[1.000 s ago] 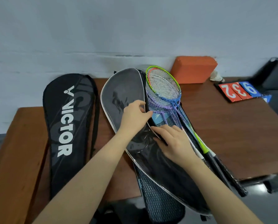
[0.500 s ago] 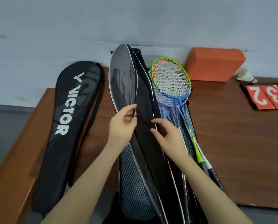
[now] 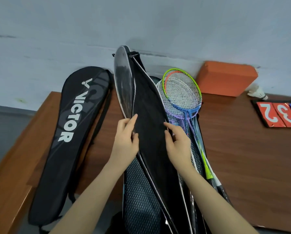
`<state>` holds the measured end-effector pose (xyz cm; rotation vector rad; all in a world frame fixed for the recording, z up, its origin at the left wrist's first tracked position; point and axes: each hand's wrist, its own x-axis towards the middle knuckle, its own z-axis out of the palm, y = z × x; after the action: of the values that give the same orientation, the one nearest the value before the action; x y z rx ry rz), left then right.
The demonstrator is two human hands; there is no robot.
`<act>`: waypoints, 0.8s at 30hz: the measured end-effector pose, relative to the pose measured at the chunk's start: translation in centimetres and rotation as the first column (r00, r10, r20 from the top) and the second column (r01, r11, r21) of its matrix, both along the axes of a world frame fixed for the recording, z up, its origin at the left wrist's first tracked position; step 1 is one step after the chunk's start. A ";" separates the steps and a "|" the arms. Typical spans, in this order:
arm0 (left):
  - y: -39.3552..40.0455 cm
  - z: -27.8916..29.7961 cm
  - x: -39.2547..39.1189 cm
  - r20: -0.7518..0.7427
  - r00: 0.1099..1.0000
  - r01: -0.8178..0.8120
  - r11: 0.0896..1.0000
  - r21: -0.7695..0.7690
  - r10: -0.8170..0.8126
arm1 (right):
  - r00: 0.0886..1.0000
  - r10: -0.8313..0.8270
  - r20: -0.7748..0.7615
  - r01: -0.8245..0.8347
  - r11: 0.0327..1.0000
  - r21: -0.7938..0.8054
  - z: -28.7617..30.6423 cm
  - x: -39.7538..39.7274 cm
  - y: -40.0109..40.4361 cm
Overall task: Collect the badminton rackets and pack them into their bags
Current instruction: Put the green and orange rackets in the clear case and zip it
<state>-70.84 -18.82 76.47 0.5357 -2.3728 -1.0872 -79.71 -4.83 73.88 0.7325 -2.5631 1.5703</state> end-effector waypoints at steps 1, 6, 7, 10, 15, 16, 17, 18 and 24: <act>-0.2 0.2 -0.4 -0.029 0.999 -0.018 1.000 -0.004 0.018 | 0.999 -0.035 0.033 0.035 0.999 -0.022 -0.1 -0.2 -0.1; -1.3 0.7 -3.2 -0.095 0.995 -0.046 0.997 -0.062 0.040 | 0.987 -0.087 0.138 0.099 0.992 -0.084 -0.6 -0.3 -1.4; -1.5 0.5 -3.7 -0.096 0.995 -0.046 0.997 -0.064 0.040 | 0.982 -0.094 0.162 0.109 0.990 -0.084 -0.9 -0.6 -1.5; -1.7 -0.2 -4.6 -0.076 0.995 -0.063 0.998 -0.023 0.061 | 0.964 -0.085 0.253 0.094 0.995 -0.025 -2.0 -1.9 -0.9; -1.2 -1.6 -4.7 -0.086 0.996 -0.037 0.999 0.006 0.037 | 0.940 0.020 0.340 -0.024 1.000 0.007 -3.1 -3.5 2.3; -1.2 -1.7 -4.8 -0.094 0.995 -0.028 1.000 0.001 0.028 | 0.949 0.019 0.314 -0.022 1.000 0.008 -3.2 -3.9 3.0; -1.1 -1.9 -5.0 -0.100 0.995 -0.022 1.000 -0.008 0.021 | 0.957 -0.015 0.290 0.010 1.000 0.021 -3.4 -4.3 3.7; -1.0 -2.0 -5.3 -0.106 0.994 -0.018 1.000 -0.020 0.016 | 0.958 -0.084 0.274 0.070 0.996 0.057 -3.7 -4.9 4.3; 0.4 -2.7 -7.0 -0.102 0.995 0.009 0.997 -0.075 -0.016 | 0.922 -0.370 0.118 0.247 0.793 0.556 -6.2 -9.0 7.3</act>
<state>-77.82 -18.42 73.76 0.4292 -2.3200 -1.0026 -88.75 2.50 67.63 0.1205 -3.1214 0.8794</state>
